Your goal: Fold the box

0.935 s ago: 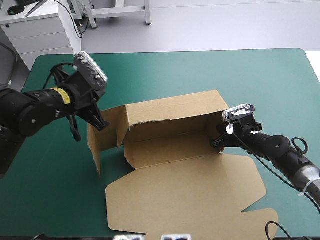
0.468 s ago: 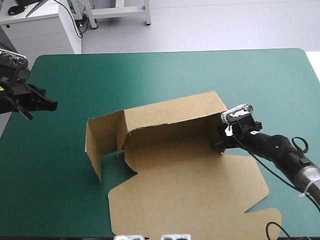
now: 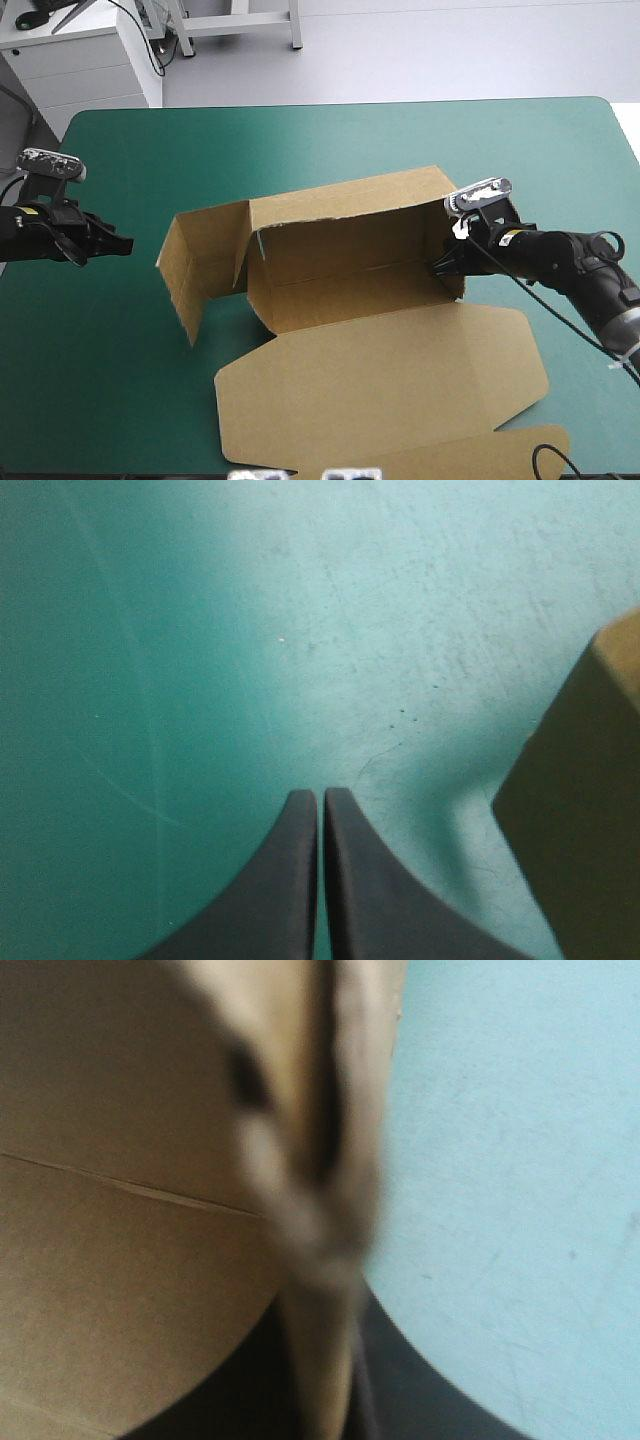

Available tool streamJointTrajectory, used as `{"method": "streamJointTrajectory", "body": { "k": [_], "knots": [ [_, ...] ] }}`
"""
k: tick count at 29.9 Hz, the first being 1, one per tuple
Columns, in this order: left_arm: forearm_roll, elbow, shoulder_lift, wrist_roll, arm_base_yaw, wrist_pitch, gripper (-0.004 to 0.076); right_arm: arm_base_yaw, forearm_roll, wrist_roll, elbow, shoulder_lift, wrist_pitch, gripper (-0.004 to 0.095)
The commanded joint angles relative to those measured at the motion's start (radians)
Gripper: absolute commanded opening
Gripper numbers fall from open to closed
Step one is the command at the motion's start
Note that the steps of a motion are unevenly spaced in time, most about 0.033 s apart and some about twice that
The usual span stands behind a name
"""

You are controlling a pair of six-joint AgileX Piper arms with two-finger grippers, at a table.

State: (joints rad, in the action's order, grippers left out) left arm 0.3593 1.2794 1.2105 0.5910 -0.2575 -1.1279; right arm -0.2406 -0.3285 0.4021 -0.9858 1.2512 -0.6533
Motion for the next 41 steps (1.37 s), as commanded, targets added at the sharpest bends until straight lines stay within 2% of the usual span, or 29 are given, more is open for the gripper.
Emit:
{"method": "streamJointTrajectory", "body": {
  "k": [1,4,8,14,27,34,37,41],
  "knots": [
    [0.008,0.013,-0.021,-0.008,-0.002,0.093,-0.0008,-0.003,0.183,-0.205,-0.114,-0.037,-0.158,-0.0017],
    [0.01,0.013,-0.021,-0.008,-0.002,0.124,-0.0008,-0.003,0.263,-0.259,-0.189,-0.016,-0.278,-0.0018],
    [0.012,0.013,-0.021,-0.008,-0.002,0.124,-0.0008,-0.003,0.27,-0.303,-0.252,0.037,-0.346,-0.0018],
    [0.012,0.013,-0.021,-0.008,-0.002,0.129,-0.0008,-0.003,0.217,-0.316,-0.324,0.167,-0.393,-0.0018],
    [0.022,0.013,-0.021,-0.01,-0.002,0.141,-0.0008,-0.003,0.21,-0.359,-0.653,0.518,-0.474,-0.0019],
    [0.022,0.013,-0.021,-0.01,-0.002,0.122,-0.0008,-0.003,0.212,-0.349,-0.748,0.592,-0.507,-0.0002],
    [0.022,0.013,-0.021,-0.01,-0.002,0.11,-0.0008,-0.003,0.219,-0.326,-0.753,0.59,-0.505,0.0092],
    [0.023,0.013,-0.021,-0.01,-0.002,0.11,-0.0008,-0.003,0.228,-0.314,-0.806,0.585,-0.556,0.0364]
  ]
}}
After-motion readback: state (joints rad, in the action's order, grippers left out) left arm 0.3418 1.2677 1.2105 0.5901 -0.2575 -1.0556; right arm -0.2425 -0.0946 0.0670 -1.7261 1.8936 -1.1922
